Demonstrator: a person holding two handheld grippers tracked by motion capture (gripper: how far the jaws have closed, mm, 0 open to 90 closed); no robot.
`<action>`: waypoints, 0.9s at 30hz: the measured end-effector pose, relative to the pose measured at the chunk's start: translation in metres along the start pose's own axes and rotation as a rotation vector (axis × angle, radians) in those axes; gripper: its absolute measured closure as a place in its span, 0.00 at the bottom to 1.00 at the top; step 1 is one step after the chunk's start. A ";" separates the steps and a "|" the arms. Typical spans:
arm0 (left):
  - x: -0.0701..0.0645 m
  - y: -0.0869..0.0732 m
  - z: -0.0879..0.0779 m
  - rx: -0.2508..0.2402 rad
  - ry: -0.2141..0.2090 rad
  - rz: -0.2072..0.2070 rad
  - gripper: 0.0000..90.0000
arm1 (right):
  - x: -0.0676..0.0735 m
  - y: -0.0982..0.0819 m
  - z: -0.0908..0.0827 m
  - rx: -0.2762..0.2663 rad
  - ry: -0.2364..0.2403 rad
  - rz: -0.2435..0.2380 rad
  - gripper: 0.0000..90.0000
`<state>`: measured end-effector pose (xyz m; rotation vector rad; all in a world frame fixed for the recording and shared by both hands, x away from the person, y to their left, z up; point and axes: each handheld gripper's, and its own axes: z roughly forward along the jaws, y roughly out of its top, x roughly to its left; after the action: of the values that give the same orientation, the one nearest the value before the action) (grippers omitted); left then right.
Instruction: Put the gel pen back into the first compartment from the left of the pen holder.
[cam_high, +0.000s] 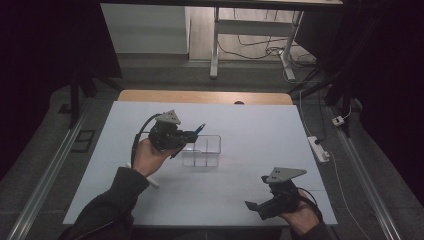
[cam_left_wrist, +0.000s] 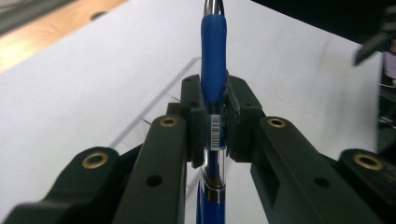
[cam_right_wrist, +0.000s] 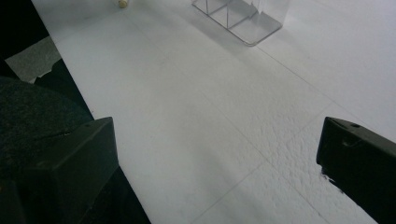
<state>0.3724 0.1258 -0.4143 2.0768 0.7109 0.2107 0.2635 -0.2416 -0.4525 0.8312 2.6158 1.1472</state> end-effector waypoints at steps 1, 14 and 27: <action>0.001 0.001 0.000 -0.005 0.006 -0.001 0.87 | 0.001 -0.002 -0.002 -0.006 -0.003 0.005 0.00; 0.013 0.016 0.018 -0.085 0.050 -0.029 0.87 | 0.004 -0.014 -0.014 -0.025 -0.041 0.017 0.00; 0.020 0.007 0.039 -0.109 0.062 -0.016 0.87 | 0.006 -0.016 -0.013 -0.003 -0.048 -0.006 0.00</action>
<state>0.4073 0.1060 -0.4336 1.9673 0.7369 0.3002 0.2474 -0.2554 -0.4549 0.8387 2.5757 1.1148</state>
